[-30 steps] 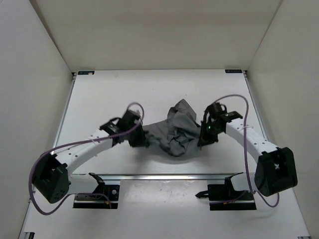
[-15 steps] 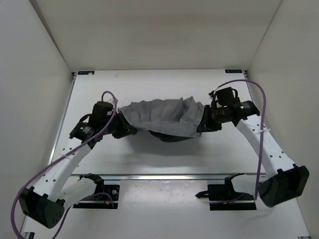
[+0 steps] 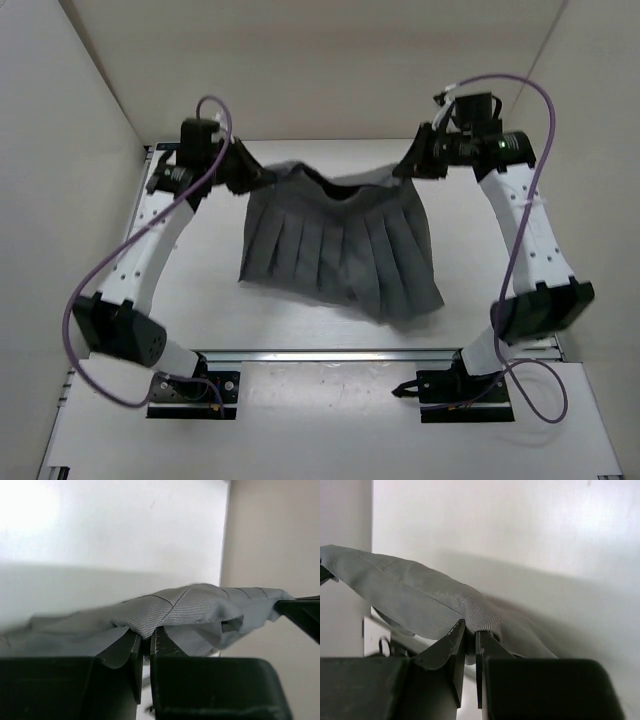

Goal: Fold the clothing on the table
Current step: Flatten the skirt out, then fold the skirt

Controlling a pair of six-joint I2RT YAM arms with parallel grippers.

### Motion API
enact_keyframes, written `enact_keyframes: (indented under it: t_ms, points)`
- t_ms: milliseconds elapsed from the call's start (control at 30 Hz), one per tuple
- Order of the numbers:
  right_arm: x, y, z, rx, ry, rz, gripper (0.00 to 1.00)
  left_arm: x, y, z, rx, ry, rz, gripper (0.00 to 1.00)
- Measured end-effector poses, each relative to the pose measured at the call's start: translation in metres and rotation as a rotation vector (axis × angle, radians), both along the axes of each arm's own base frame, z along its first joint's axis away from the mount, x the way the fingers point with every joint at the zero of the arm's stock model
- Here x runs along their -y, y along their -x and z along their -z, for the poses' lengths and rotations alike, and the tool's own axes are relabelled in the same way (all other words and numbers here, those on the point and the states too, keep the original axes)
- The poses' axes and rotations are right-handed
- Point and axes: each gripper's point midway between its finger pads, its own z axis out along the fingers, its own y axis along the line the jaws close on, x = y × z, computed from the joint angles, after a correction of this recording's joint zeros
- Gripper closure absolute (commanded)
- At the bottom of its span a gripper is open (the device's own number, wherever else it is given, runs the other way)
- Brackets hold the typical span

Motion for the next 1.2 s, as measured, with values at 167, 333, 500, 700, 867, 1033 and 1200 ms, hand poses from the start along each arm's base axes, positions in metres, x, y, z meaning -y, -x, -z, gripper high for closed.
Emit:
enact_keyframes:
  t_ms: [167,333,500,700,867,1033,1200]
  points:
    - [-0.005,-0.055,-0.077,0.235,-0.04,0.009,1.0,-0.01,-0.061,-0.084,0.194,0.064,-0.054,1.0]
    - [0.01,-0.012,-0.079,0.269,-0.114,-0.021,1.0,-0.012,-0.021,-0.084,0.252,0.112,-0.02,1.0]
    - [0.017,0.025,0.065,-0.048,-0.101,-0.017,1.0,-0.002,0.044,0.062,0.003,0.077,0.044,1.0]
    - [0.012,0.143,0.251,-0.628,-0.004,-0.036,1.0,-0.016,0.168,0.249,-0.458,-0.054,0.1,1.0]
    - [0.011,0.195,0.259,-0.684,-0.014,-0.042,1.0,-0.017,0.2,0.245,-0.418,-0.031,0.15,1.0]
    - [0.012,0.207,0.253,-0.616,-0.012,-0.044,1.0,-0.013,0.207,0.222,-0.309,-0.007,0.178,1.0]
    - [0.019,0.242,0.26,-0.67,-0.001,-0.041,1.0,-0.007,0.247,0.228,-0.331,0.009,0.235,1.0]
